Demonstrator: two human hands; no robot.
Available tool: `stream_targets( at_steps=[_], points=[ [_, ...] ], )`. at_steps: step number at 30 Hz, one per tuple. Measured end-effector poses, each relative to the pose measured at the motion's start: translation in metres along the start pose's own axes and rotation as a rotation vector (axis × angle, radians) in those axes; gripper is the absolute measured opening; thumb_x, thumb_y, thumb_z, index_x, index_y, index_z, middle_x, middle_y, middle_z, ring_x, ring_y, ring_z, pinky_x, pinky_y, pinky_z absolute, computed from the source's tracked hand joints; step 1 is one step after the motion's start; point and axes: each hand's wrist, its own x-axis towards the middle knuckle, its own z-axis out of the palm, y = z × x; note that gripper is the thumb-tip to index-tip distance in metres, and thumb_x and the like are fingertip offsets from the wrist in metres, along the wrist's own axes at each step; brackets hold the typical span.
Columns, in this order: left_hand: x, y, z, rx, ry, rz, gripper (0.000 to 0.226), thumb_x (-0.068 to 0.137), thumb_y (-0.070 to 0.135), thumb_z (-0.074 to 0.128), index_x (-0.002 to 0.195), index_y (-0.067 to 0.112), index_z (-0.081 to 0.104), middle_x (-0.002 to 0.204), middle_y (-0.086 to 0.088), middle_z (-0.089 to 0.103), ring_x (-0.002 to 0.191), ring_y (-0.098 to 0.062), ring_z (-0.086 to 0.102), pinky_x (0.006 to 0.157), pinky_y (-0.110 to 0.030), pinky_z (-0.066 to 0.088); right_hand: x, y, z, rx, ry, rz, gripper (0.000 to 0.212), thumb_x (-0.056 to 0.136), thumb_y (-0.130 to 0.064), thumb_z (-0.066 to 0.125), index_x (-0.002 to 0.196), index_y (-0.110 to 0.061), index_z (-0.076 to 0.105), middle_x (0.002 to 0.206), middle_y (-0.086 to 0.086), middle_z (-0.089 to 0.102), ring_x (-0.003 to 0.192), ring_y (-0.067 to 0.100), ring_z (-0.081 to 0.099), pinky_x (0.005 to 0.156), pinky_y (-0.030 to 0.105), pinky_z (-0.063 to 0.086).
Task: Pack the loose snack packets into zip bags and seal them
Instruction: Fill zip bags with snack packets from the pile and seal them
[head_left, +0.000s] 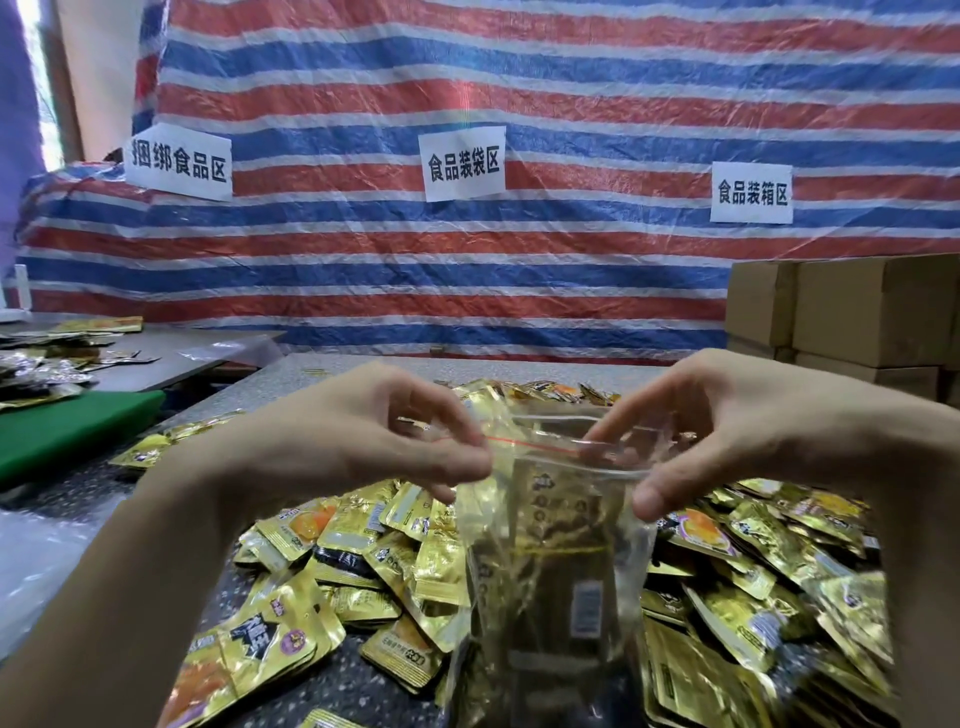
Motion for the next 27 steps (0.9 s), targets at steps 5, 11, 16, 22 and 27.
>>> stream_targets(
  at_steps=[5, 11, 16, 22, 27],
  points=[
    [0.000, -0.003, -0.003, -0.045, 0.106, -0.007, 0.016, 0.076, 0.020, 0.073, 0.088, 0.010, 0.078, 0.098, -0.010, 0.076, 0.087, -0.021, 0.073, 0.073, -0.019, 0.056, -0.004, 0.009, -0.007, 0.069, 0.194, -0.044, 0.024, 0.064, -0.017, 0.080, 0.088, -0.015, 0.082, 0.089, 0.014, 0.077, 0.083, 0.031, 0.074, 0.072, 0.033, 0.061],
    [-0.001, 0.000, -0.006, -0.086, 0.335, 0.061, 0.022, 0.062, 0.017, 0.079, 0.084, 0.014, 0.080, 0.082, -0.014, 0.076, 0.071, -0.023, 0.074, 0.061, -0.020, 0.057, -0.010, 0.009, -0.013, 0.168, 0.334, -0.137, 0.024, 0.060, -0.014, 0.081, 0.084, -0.010, 0.080, 0.083, 0.018, 0.076, 0.073, 0.027, 0.073, 0.062, 0.024, 0.058],
    [0.001, -0.008, -0.010, -0.078, 0.373, -0.020, 0.034, 0.054, 0.020, 0.087, 0.085, 0.010, 0.077, 0.077, -0.015, 0.075, 0.062, -0.019, 0.069, 0.056, -0.019, 0.053, -0.011, 0.014, -0.013, 0.173, 0.251, -0.036, 0.034, 0.058, -0.018, 0.085, 0.092, -0.016, 0.080, 0.087, 0.017, 0.077, 0.076, 0.028, 0.074, 0.064, 0.023, 0.057],
    [0.003, -0.017, -0.008, -0.040, 0.255, -0.074, 0.020, 0.068, 0.028, 0.080, 0.078, 0.011, 0.079, 0.074, -0.005, 0.073, 0.063, -0.010, 0.062, 0.061, -0.023, 0.050, -0.009, 0.011, -0.012, 0.103, 0.257, -0.001, 0.024, 0.059, -0.023, 0.080, 0.081, -0.013, 0.081, 0.082, 0.013, 0.077, 0.073, 0.019, 0.072, 0.062, 0.019, 0.055],
    [0.003, -0.019, -0.008, -0.120, 0.276, 0.024, 0.021, 0.065, 0.026, 0.081, 0.079, 0.010, 0.080, 0.076, -0.006, 0.073, 0.067, -0.011, 0.063, 0.060, -0.019, 0.051, -0.009, 0.013, -0.012, 0.060, 0.253, 0.070, 0.007, 0.074, -0.009, 0.078, 0.079, -0.013, 0.078, 0.077, 0.010, 0.073, 0.069, 0.017, 0.067, 0.067, 0.026, 0.051]
  ],
)
